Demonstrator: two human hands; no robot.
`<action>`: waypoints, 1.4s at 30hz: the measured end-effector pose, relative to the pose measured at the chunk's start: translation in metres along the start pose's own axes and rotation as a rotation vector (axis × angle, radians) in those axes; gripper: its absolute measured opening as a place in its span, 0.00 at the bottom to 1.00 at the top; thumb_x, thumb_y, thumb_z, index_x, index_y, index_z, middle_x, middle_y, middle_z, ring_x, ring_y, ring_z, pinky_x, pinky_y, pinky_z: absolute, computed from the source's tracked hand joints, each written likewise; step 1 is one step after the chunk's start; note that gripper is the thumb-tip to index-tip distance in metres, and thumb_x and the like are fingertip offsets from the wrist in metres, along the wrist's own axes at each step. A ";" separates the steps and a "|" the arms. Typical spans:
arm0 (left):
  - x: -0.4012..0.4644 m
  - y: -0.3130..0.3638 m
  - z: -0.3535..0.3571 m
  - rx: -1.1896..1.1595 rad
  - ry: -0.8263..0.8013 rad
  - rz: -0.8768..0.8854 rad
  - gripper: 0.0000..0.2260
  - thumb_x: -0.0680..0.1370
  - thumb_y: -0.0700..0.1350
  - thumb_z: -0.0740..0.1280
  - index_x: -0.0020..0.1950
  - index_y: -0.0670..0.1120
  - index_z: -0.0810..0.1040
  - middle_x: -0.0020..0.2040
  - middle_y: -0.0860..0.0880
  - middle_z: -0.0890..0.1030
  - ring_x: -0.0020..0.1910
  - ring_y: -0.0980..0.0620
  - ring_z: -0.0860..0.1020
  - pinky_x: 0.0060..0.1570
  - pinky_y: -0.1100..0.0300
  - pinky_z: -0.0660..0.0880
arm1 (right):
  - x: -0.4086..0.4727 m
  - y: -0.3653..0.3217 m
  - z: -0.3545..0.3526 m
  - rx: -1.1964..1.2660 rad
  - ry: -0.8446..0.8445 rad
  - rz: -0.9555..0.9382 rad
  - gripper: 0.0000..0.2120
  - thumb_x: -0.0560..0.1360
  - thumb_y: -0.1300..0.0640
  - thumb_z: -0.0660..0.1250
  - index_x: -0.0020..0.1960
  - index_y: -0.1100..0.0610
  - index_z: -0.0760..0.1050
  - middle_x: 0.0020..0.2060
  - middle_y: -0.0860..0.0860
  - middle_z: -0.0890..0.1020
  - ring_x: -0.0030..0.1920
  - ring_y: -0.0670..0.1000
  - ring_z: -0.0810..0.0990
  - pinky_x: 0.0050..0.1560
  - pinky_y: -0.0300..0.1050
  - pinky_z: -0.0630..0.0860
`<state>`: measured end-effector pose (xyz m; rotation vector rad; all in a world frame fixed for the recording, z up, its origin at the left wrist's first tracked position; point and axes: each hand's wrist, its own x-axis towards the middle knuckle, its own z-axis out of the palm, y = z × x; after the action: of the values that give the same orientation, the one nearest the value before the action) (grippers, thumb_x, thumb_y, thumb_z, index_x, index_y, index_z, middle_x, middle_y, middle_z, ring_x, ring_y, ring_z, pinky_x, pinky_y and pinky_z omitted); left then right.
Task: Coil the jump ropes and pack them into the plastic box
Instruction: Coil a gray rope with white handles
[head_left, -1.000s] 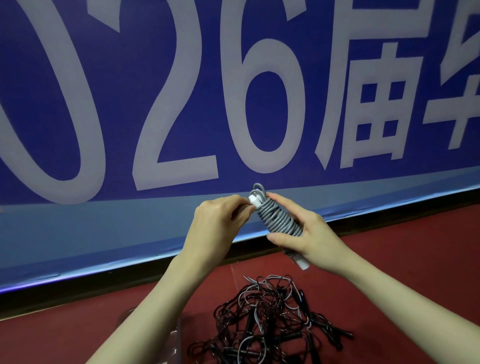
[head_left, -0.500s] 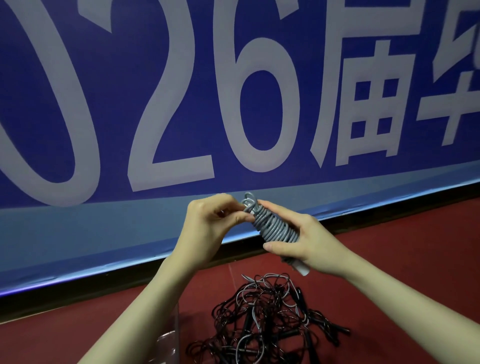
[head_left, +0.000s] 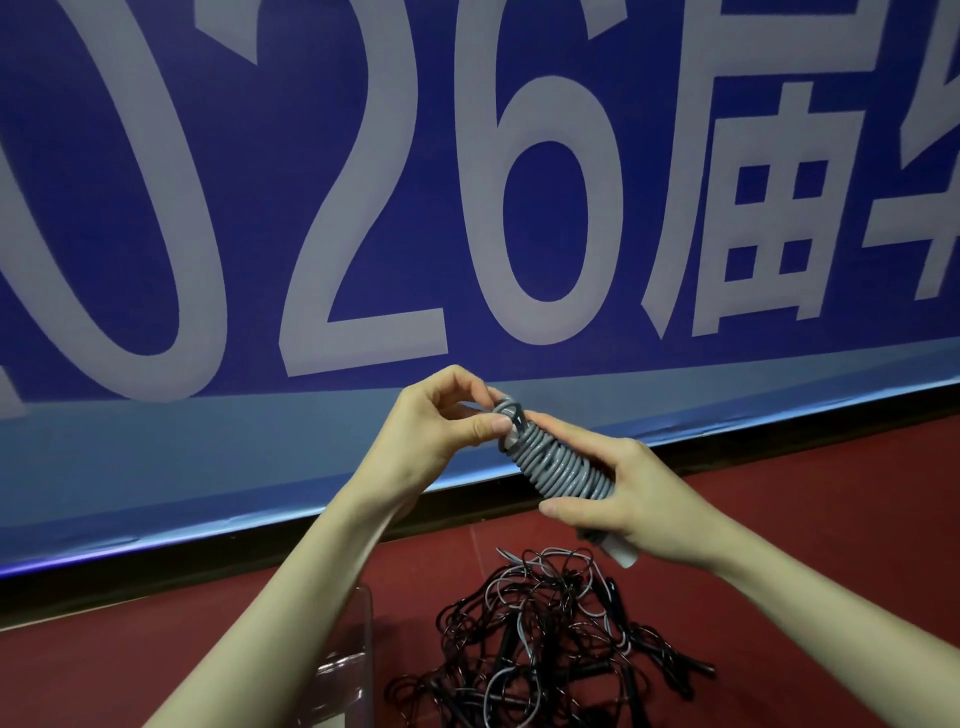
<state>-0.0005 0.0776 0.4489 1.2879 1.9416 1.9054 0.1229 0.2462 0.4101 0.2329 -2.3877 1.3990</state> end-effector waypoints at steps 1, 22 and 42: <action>0.000 0.000 0.000 -0.006 0.003 -0.007 0.09 0.71 0.33 0.72 0.41 0.43 0.74 0.41 0.53 0.84 0.38 0.57 0.80 0.39 0.68 0.74 | 0.000 0.000 0.000 0.000 -0.002 -0.004 0.35 0.72 0.63 0.74 0.71 0.36 0.68 0.45 0.56 0.83 0.33 0.48 0.76 0.40 0.47 0.78; -0.001 0.009 0.005 -0.356 0.001 -0.206 0.06 0.65 0.39 0.72 0.30 0.50 0.82 0.47 0.49 0.85 0.41 0.55 0.80 0.40 0.65 0.71 | -0.001 -0.008 -0.006 -0.011 0.048 -0.002 0.34 0.71 0.63 0.75 0.69 0.37 0.70 0.47 0.51 0.83 0.33 0.49 0.77 0.39 0.47 0.79; -0.005 0.003 0.004 0.585 0.106 0.299 0.04 0.74 0.37 0.72 0.44 0.46 0.81 0.38 0.53 0.81 0.35 0.56 0.80 0.38 0.58 0.79 | -0.005 -0.009 -0.007 -0.489 -0.016 -0.029 0.33 0.73 0.53 0.73 0.72 0.37 0.62 0.35 0.48 0.77 0.28 0.45 0.70 0.32 0.41 0.70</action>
<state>0.0063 0.0772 0.4482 1.7334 2.6149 1.5896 0.1321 0.2472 0.4185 0.1466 -2.6342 0.7634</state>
